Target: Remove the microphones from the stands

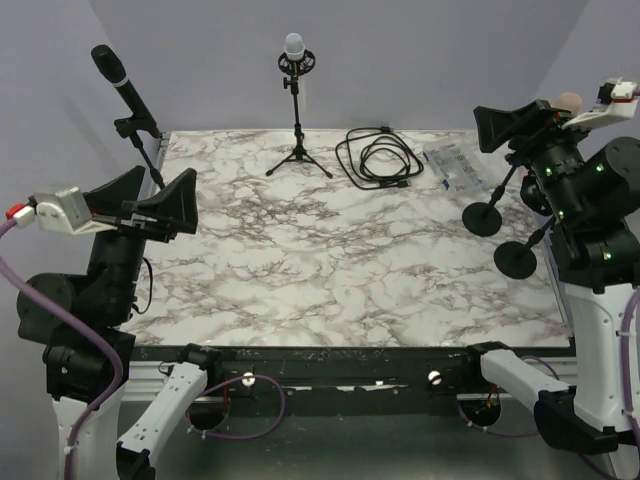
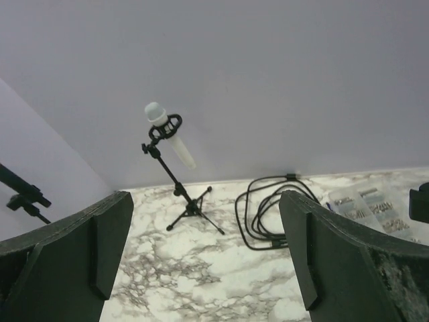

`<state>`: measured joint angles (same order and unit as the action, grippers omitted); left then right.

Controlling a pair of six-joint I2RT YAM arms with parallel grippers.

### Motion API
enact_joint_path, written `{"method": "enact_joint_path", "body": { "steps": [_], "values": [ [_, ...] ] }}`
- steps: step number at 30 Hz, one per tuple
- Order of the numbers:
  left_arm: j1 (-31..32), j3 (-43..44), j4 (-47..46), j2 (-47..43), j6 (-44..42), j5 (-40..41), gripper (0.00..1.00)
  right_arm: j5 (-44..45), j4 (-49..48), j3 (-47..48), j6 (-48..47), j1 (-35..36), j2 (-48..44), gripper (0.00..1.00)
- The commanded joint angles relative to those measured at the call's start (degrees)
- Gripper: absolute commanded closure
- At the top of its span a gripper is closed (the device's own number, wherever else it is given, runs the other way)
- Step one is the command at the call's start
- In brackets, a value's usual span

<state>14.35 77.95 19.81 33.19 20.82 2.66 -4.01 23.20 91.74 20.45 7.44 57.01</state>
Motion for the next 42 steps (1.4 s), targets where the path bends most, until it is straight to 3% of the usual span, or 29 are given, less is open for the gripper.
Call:
{"method": "enact_joint_path", "body": {
  "steps": [1,16,23,29,35,42],
  "values": [
    [-0.26,-0.11,3.53,1.93,0.45,-3.67,0.01,2.02,3.28,-1.53,-0.74,0.24,2.37,0.00],
    [-0.28,-4.48,6.66,5.21,-0.82,-8.45,0.01,-3.19,2.54,-4.24,0.32,0.29,6.06,0.00],
    [-0.29,-7.45,8.49,7.66,-3.72,-4.36,0.01,-6.87,0.66,-7.13,1.16,0.29,4.87,0.00],
    [-3.12,0.15,17.31,19.88,-1.21,6.97,0.01,-11.86,-1.08,-8.43,2.52,0.25,5.19,0.00],
    [-7.56,5.14,10.69,30.87,-1.64,18.00,0.01,-16.58,-5.10,-10.72,5.33,0.28,6.28,0.00],
    [-13.00,14.53,3.89,39.70,-0.37,15.60,0.01,-18.56,-5.95,-10.84,6.09,0.29,7.08,0.00]
  ]
}}
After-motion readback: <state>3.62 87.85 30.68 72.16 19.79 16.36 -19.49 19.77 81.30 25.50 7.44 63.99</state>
